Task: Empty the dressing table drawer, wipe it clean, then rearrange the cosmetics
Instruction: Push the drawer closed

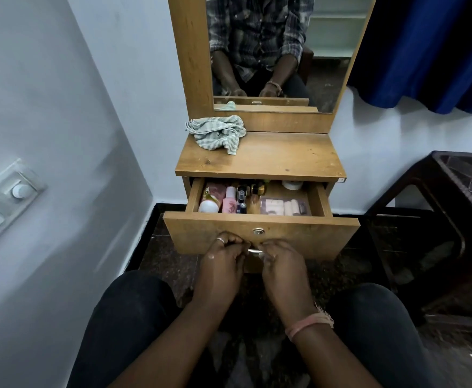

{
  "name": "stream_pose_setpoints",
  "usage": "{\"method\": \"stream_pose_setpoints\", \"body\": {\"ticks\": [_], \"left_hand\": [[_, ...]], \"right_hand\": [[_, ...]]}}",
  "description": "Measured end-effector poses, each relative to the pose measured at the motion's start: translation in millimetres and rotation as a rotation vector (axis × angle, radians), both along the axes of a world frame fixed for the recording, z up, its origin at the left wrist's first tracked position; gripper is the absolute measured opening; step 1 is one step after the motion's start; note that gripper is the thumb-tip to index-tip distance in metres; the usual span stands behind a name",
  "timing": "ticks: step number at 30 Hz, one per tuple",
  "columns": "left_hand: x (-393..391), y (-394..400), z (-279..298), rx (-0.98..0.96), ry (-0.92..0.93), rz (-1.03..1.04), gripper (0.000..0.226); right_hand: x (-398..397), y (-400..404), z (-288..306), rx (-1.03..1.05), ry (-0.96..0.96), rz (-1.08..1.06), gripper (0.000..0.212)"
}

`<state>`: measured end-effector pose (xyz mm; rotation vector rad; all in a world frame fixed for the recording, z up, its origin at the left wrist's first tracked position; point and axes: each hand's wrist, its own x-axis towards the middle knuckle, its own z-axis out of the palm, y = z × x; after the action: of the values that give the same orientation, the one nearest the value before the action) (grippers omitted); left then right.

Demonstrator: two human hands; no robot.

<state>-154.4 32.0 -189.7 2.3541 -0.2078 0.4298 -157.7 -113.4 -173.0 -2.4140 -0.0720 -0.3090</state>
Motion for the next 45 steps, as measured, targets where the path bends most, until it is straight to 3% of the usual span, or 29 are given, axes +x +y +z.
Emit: {"method": "stream_pose_setpoints", "body": {"ticks": [21,27,45], "left_hand": [[77.9,-7.2,-7.7,-0.077,0.005,0.118,0.033],[89.3,-19.0,-8.3,-0.124,0.027,0.114,0.022],[112.8,-28.9,-5.1,-0.059,0.020,0.177,0.022]], "right_hand": [[81.1,8.2,-12.9,0.124,-0.160,-0.076,0.035],[99.6,11.1,-14.0,0.208,-0.198,-0.094,0.034],[122.6,16.9,-19.0,0.326,-0.194,-0.130,0.028]]}}
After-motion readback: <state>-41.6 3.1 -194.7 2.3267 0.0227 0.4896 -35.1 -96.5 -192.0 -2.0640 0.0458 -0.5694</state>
